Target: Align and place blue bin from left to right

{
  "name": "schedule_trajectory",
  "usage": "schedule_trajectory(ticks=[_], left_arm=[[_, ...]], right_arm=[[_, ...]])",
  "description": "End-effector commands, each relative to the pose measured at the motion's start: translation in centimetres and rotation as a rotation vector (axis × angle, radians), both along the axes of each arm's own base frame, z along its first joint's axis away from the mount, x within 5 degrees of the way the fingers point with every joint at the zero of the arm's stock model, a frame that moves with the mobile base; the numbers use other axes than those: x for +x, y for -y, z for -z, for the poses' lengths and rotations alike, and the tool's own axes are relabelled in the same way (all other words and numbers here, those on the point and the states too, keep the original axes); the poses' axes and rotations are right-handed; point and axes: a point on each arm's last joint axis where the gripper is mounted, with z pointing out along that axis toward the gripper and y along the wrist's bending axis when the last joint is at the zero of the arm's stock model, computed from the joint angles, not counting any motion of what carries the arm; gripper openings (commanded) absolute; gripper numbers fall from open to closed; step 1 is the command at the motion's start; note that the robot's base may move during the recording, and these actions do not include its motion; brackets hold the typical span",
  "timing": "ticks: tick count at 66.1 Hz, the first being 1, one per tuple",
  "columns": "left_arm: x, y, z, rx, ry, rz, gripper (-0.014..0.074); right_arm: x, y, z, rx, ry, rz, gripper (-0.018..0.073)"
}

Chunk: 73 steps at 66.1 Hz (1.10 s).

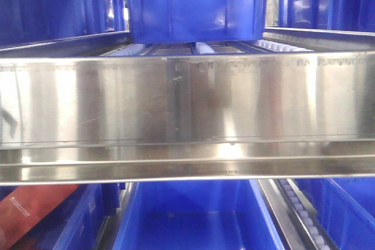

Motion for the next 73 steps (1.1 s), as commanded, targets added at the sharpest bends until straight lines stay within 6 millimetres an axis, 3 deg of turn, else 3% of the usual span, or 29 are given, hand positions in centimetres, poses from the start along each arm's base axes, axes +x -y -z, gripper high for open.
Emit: schedule_trajectory(ticks=[1, 28, 37, 55, 73], left_arm=[[0.1, 0.4, -1.3, -0.046, 0.102, 0.058, -0.0111], [0.1, 0.5, -1.3, -0.048, 0.101, 0.063, -0.0111], [0.2, 1.3, -1.6, -0.04, 0.14, 0.173, -0.0111], [3.9, 1.5, -0.6, -0.162, 0.126, 0.179, -0.0111], [8.1, 2.4, 2.0, -0.21, 0.089, 0.173, -0.0111]], right_arm=[[-0.3, -1.0, -1.4, 0.113, 0.102, -0.106, -0.0166], [-0.3, -1.1, -1.6, 0.124, 0.115, -0.117, -0.0166], [0.1, -1.2, -1.7, 0.135, 0.135, -0.114, -0.0166], [4.3, -1.3, -1.2, 0.199, 0.181, -0.078, -0.0166], [9.0, -1.4, 0.6, 0.216, 0.204, -0.026, -0.0166]])
